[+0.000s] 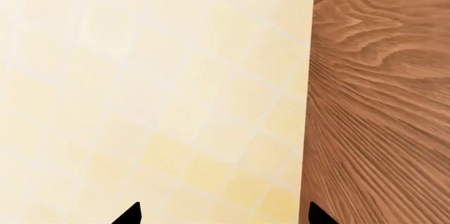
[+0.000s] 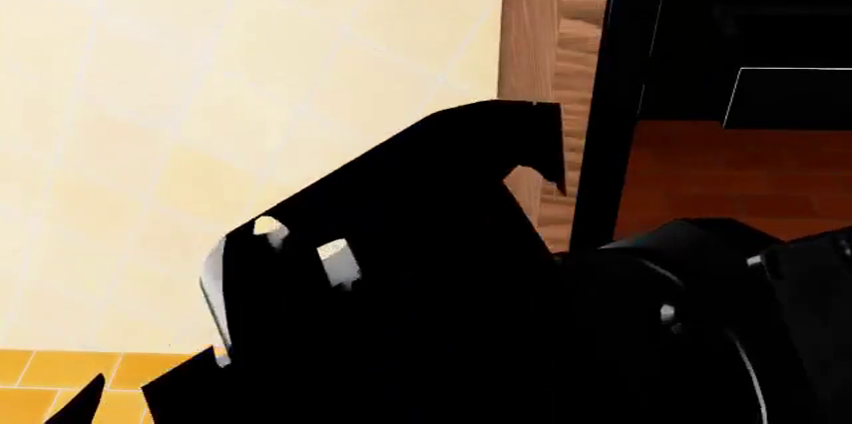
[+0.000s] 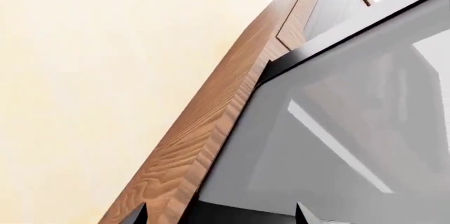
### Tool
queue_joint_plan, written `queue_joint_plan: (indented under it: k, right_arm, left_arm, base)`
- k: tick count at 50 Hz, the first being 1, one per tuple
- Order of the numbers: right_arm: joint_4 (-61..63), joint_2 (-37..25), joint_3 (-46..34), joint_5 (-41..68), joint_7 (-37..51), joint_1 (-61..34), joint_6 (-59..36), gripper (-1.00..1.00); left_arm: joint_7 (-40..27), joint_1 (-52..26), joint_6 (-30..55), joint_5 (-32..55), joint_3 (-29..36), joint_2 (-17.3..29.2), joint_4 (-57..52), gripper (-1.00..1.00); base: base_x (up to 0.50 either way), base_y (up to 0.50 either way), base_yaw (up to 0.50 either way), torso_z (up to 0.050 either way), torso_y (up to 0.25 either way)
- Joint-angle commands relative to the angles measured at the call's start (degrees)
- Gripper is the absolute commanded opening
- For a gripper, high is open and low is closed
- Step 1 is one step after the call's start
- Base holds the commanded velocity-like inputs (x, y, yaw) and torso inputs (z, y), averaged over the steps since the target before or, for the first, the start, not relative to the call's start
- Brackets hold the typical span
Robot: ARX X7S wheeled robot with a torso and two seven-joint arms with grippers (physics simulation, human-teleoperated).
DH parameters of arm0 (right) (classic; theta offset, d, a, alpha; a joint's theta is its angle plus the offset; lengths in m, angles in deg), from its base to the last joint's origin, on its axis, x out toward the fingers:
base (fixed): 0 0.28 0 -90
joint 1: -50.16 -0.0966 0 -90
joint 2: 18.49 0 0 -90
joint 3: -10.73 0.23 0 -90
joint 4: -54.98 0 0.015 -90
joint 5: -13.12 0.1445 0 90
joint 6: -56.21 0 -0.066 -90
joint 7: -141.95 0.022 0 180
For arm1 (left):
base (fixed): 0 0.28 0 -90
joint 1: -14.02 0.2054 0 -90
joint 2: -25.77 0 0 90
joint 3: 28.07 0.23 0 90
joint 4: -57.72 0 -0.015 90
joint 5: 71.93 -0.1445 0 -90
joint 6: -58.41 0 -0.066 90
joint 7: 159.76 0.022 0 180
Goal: Close the microwave door
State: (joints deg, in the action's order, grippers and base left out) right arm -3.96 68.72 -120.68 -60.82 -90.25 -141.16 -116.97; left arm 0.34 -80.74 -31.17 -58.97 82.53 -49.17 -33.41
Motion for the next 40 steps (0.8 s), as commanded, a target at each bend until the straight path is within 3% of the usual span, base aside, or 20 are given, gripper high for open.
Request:
queue_joint_plan:
  k: [1, 27, 31, 40]
  right_arm:
    - [-3.4, -1.4, 4.7, 7.3, 7.1, 1.8, 4.1, 1.00]
    - [-12.1, -1.6, 8.5, 13.8, 9.9, -3.9, 8.2, 1.00]
    - [-11.6, 0.0, 14.6, 18.4, 13.9, -2.6, 10.7, 1.00]
    - [-14.8, -0.8, 20.5, 22.2, 19.9, -0.4, 13.5, 1.00]
  left_arm:
    - [-0.1, -0.4, 0.2, 0.4, 0.1, 0.3, 0.0, 1.00]
    - [-0.6, -0.6, -0.1, 0.5, 0.7, 0.3, 0.3, 1.00]
    - [-0.7, -0.5, 0.0, 0.6, 0.7, 0.5, 0.1, 1.00]
    - [-0.9, -0.7, 0.3, 0.8, 0.8, 0.7, -0.2, 1.00]
  base:
    - [0.00, 0.00, 0.00, 0.000, 0.000]
    - [0.00, 0.00, 0.00, 0.000, 0.000]
    - [0.00, 0.00, 0.00, 0.000, 0.000]
    - [0.00, 0.00, 0.00, 0.000, 0.000]
